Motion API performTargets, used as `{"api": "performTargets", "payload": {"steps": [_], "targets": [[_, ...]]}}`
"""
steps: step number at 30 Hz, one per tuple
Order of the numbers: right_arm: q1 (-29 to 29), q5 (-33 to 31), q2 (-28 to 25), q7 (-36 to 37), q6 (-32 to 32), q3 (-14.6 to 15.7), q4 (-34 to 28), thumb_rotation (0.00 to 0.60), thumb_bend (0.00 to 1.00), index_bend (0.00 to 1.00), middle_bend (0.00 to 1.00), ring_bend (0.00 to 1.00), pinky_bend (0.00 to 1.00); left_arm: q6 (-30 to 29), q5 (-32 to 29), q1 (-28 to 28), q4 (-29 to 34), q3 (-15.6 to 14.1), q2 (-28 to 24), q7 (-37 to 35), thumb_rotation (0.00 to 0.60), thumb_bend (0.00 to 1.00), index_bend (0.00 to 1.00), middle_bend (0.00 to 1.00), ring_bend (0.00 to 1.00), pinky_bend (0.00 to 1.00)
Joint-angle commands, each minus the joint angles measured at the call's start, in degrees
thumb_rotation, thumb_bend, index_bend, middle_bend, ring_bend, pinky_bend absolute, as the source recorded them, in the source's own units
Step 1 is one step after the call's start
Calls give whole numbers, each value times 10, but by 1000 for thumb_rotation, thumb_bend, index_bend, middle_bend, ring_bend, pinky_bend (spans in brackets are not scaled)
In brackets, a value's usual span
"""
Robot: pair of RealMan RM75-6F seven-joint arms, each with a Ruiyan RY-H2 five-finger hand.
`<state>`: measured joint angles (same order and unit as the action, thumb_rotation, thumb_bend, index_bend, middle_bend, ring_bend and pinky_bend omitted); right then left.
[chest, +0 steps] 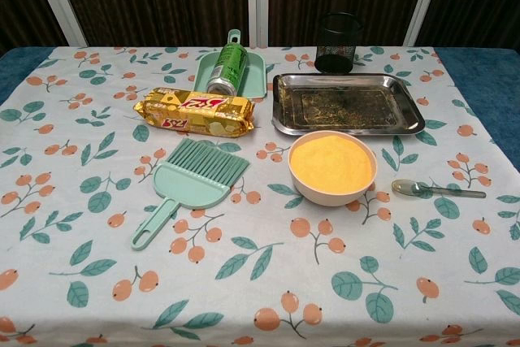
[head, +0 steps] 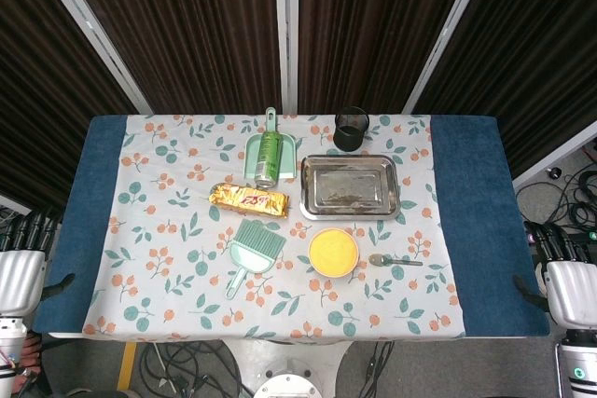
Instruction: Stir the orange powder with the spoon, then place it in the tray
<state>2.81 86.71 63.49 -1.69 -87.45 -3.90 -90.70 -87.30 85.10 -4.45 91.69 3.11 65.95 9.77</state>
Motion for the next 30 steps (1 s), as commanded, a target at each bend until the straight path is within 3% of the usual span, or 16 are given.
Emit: {"api": "performTargets", "payload": {"steps": [1,9,12,15,17,20,23,30], "targets": [[1,2,-1,1,1,1,-2,600,172,94,136,77,214,2,-1,0,1,-1,0,0,600,0,54,45,53,83],[1,7,-4,6,1,3,-6,600,171,94,160,93,213,1,-1,2,4,-2,-2,-2,600,0,54,45,53,83],[4,13,-6,4,2,3,-10,600,171,100,220,168,242,-3,0,3,3,-2,-1,-4,600,0,54,45,53,83],[16,24,-12,1,18,5,-21,600,169,158,373,384,464,-3,1,4,2,-3,-2,-7,600,0,54,45,53,83],[27,32,-12,-4,29,4,-30,600,165,251,529,583,694,-5,3,5,2,-3,-2,-9,600,0,54,45,53,83],[50,39,-8,-10,59,3,-42,600,166,384,743,805,905,-8,4,8,1,-5,-2,-13,600,0,54,45,53,83],[76,33,2,-24,103,1,-49,600,191,442,847,912,993,-8,3,11,0,-7,-3,-18,600,0,55,45,53,83],[139,-33,54,-71,235,-1,-41,600,233,448,899,964,1000,-6,2,14,-8,-10,-1,-31,600,0,55,45,53,83]]}}
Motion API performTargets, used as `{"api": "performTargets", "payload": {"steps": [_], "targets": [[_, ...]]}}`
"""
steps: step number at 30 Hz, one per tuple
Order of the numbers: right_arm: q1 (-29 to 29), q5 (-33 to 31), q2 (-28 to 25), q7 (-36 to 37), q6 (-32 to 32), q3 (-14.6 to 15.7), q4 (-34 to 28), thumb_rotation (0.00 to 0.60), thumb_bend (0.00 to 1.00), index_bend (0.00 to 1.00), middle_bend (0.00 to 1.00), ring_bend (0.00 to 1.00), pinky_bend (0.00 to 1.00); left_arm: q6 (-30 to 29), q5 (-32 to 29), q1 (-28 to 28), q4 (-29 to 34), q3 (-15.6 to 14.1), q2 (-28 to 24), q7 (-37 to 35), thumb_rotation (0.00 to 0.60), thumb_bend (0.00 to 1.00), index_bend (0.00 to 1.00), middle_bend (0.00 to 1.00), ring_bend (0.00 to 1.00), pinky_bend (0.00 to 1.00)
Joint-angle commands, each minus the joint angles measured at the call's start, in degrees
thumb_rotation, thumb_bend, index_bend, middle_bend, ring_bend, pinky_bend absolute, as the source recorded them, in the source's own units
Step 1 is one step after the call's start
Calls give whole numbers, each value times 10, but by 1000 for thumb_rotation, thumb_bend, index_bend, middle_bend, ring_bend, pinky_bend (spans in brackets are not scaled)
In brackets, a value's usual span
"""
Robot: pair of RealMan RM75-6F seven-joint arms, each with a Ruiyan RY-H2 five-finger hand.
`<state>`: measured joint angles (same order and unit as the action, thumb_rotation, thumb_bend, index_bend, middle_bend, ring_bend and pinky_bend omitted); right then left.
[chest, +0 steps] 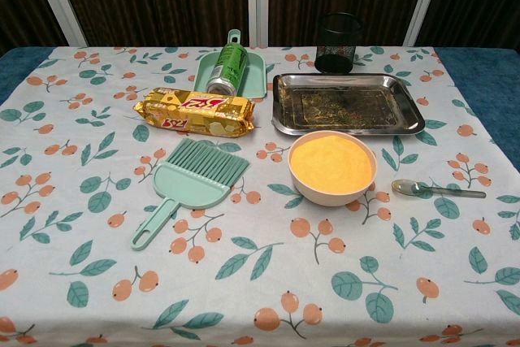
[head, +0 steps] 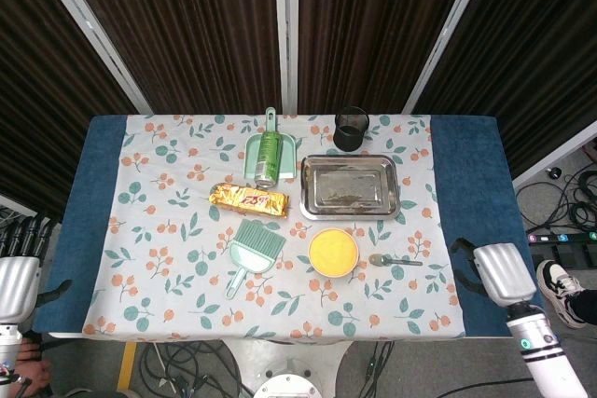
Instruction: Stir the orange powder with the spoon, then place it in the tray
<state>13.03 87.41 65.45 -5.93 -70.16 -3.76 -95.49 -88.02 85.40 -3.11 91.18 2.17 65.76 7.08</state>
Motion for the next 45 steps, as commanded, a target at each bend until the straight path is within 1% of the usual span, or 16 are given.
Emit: {"api": "performTargets", "payload": {"steps": [1,6,12,15,17,24,37,45], "targets": [[44,-49,44,-34,73,-4,12,600,233,448,900,965,1000,2,-1,1,-4,-1,2,-6,600,0,55,45,53,83],[70,-92,90,-59,114,-11,43,600,233,451,903,966,1000,8,-3,0,-13,-1,5,-16,600,0,54,45,53,83],[95,-130,124,-87,154,-10,77,600,233,452,902,966,1000,17,-5,-3,-22,-2,10,-25,600,0,55,45,53,83],[104,-144,139,-96,164,-10,96,600,266,452,902,966,1000,18,-4,-3,-25,-2,11,-28,600,0,55,45,53,83],[108,-151,147,-100,168,-10,107,600,284,452,902,966,1000,19,-4,-3,-26,-2,12,-30,600,0,55,45,53,83],[124,-167,170,-109,181,-9,132,600,286,475,901,966,1000,22,-6,-4,-28,-2,12,-33,600,0,54,45,53,83],[132,-175,194,-110,181,2,156,600,286,476,901,966,1000,28,-12,-5,-28,-1,11,-37,600,0,55,45,53,83],[136,-179,202,-111,177,4,163,600,285,516,901,966,1000,30,-12,-4,-32,-2,13,-40,600,0,55,45,53,83]]}}
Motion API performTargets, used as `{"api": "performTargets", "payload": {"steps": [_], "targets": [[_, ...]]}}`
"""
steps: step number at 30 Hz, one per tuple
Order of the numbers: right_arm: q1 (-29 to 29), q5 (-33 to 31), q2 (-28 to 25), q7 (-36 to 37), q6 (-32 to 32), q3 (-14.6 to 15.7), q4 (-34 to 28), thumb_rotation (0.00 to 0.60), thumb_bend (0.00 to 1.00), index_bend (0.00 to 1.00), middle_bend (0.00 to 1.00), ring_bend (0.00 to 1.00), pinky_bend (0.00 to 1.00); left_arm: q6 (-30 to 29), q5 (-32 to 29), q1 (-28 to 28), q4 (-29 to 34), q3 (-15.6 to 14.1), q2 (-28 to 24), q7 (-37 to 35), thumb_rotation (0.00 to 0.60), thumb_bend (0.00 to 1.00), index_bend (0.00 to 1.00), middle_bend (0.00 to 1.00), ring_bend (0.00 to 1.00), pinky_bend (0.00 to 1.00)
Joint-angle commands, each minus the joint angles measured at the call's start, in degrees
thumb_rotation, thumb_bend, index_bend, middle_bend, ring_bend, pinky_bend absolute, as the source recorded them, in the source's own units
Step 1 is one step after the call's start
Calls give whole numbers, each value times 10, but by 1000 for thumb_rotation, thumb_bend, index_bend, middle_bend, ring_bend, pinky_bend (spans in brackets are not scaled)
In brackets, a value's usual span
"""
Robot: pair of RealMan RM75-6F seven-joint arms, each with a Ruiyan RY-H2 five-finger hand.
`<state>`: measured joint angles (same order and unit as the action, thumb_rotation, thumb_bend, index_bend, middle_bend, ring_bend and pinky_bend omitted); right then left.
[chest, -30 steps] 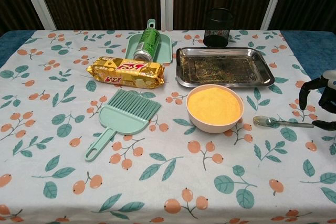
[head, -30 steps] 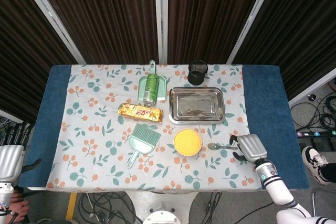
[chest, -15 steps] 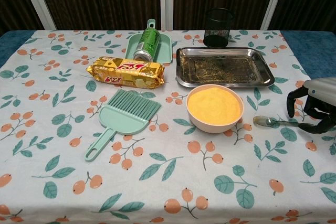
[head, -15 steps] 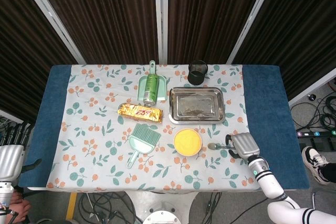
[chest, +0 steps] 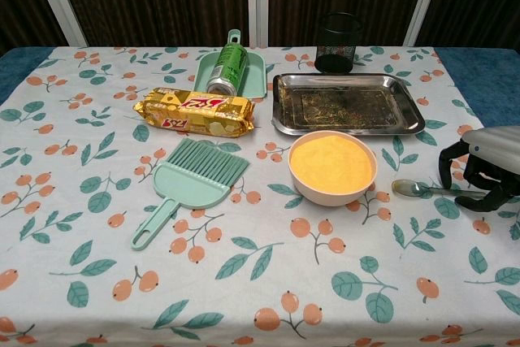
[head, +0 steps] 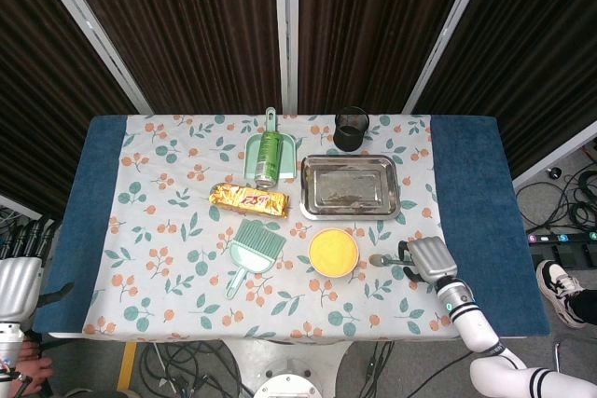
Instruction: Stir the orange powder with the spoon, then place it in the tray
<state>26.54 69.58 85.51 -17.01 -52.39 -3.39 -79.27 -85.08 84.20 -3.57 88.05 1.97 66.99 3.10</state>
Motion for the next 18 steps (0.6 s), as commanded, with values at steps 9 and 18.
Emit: {"api": "performTargets", "payload": {"steps": [9,18], "targets": [[5,-12,7,-10,0,2,5,600,286,529,902,966,1000,0,-1,3,-5,-2,2,-4,600,0,55,45,53,83],[7,-21,10,-14,0,3,6,600,286,534,901,966,1000,0,-1,3,-9,-2,3,-9,600,0,55,45,53,83]]}}
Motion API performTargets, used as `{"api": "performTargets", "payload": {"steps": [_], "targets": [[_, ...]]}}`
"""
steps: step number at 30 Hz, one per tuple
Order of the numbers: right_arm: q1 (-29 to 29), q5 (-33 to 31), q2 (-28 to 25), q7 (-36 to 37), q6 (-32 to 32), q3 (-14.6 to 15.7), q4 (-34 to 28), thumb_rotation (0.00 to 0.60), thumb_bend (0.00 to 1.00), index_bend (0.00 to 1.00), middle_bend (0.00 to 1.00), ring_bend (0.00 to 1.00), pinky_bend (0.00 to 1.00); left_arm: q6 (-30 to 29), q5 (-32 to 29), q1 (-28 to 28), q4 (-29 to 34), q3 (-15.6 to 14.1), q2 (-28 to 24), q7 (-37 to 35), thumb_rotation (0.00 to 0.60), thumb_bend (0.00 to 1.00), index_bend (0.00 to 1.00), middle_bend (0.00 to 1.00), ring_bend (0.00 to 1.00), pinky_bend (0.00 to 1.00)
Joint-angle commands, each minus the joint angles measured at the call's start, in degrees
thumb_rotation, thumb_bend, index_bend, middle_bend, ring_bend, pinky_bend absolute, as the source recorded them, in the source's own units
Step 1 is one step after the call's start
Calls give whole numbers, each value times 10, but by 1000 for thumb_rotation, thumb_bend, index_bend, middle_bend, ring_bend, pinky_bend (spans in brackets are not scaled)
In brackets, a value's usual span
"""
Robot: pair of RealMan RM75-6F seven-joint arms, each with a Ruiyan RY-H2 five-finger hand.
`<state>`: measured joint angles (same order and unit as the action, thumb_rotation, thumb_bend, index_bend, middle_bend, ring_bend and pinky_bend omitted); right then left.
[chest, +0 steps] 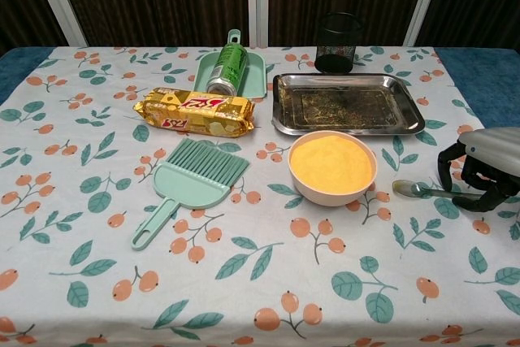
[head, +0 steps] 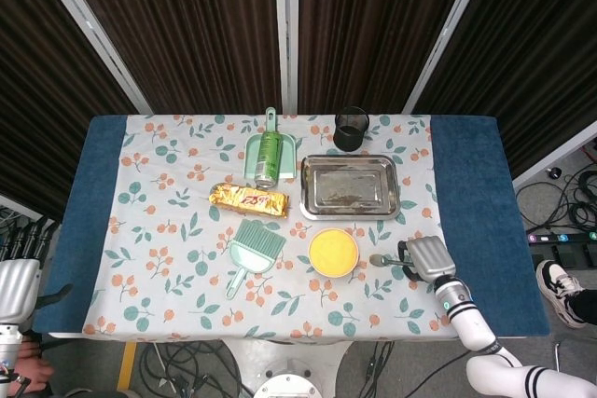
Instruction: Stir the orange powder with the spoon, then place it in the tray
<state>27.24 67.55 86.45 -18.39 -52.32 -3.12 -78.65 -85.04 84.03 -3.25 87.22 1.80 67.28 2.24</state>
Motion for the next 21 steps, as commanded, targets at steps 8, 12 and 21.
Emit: {"api": "performTargets", "payload": {"steps": [8,12,21], "targets": [[-1,1,-3,2,-9,1,-5,600,341,596,902,966,1000,-1,1,1,-3,0,0,-4,600,0,55,45,53,83],[-3,9,-18,5,-22,-1,-20,600,343,598,902,966,1000,-3,2,1,-4,1,0,-5,600,0,55,45,53,83],[20,37,-119,29,-30,-36,-137,600,343,600,902,966,1000,-8,5,3,-4,1,-2,-8,600,0,54,45,53,83]]}}
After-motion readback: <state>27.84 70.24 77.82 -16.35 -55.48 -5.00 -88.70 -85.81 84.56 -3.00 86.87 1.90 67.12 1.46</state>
